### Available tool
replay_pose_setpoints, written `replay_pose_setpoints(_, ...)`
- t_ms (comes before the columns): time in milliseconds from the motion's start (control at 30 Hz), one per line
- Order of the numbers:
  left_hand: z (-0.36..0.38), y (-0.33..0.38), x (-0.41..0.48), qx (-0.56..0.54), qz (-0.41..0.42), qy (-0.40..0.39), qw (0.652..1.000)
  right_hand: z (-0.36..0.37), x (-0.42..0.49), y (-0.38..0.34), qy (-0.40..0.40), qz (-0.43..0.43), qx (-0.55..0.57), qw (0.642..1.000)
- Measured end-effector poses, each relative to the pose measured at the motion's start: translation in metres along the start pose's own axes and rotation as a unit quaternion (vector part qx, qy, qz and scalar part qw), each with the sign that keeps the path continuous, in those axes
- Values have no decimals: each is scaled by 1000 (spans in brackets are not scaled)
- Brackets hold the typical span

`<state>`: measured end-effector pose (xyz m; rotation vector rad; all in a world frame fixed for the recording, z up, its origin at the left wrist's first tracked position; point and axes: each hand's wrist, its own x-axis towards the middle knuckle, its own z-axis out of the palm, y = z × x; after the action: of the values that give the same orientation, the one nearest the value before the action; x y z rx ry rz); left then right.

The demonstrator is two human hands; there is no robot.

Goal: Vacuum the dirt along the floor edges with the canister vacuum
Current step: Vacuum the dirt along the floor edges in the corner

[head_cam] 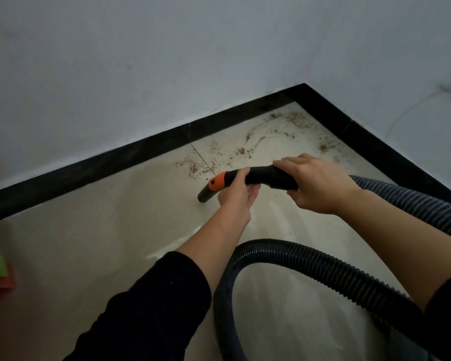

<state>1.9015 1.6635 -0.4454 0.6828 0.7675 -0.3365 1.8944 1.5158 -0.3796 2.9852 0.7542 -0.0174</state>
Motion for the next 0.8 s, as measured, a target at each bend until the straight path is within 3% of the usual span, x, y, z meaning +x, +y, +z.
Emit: replay_pose_setpoints(800, 30, 13, 39, 63, 15, -21, 998, 15, 17, 12, 22, 66, -14, 997)
